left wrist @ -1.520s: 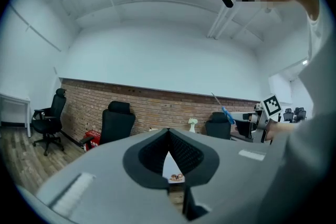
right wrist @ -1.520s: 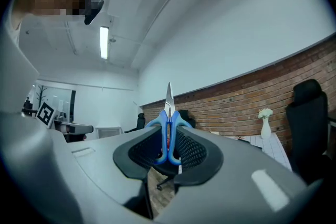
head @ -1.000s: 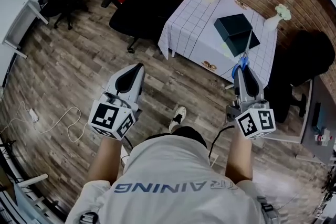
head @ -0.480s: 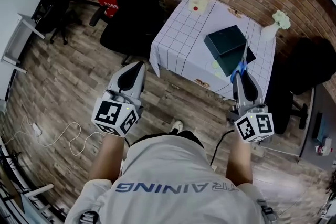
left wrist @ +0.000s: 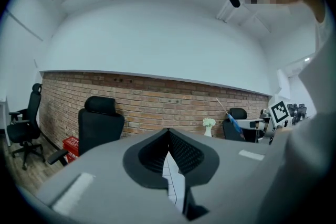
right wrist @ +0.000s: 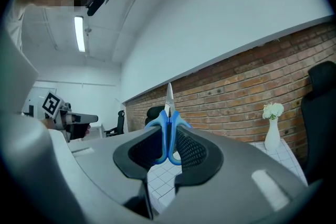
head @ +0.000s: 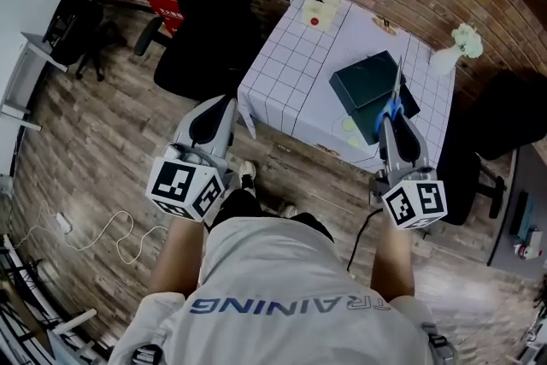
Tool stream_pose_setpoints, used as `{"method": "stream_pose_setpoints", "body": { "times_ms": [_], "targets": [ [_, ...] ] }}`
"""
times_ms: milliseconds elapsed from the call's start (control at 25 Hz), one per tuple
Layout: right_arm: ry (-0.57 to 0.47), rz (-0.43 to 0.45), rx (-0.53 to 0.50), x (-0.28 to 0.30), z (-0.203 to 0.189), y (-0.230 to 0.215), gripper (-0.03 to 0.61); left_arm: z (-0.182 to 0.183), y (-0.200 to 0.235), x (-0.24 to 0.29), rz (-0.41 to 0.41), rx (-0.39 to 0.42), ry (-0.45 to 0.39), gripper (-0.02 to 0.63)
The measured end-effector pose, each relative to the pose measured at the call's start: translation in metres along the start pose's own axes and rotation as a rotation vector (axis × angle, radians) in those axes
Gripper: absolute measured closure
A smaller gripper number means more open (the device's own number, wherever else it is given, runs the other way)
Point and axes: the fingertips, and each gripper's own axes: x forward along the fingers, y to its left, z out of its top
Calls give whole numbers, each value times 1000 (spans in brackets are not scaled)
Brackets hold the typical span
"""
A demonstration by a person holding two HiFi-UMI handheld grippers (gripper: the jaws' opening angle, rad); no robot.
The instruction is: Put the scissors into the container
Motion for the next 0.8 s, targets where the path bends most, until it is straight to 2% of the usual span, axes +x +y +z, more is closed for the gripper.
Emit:
{"method": "stream_pose_setpoints", "body": {
  "times_ms": [160, 360, 560, 800],
  "targets": [
    [-22, -106, -17, 19, 11, -31, 474, -4, 5, 59, -110, -12, 5, 614],
    [-73, -310, -41, 36, 38, -67, 474, 10, 7, 148, -310, -2, -4, 614],
    [-86, -505, -52, 49, 56, -83, 474, 22, 10, 217, -505, 33, 7, 614],
    [-61, -704, -30, 38, 44, -82, 474, 11, 0, 264, -691, 21, 53, 614]
  ]
}}
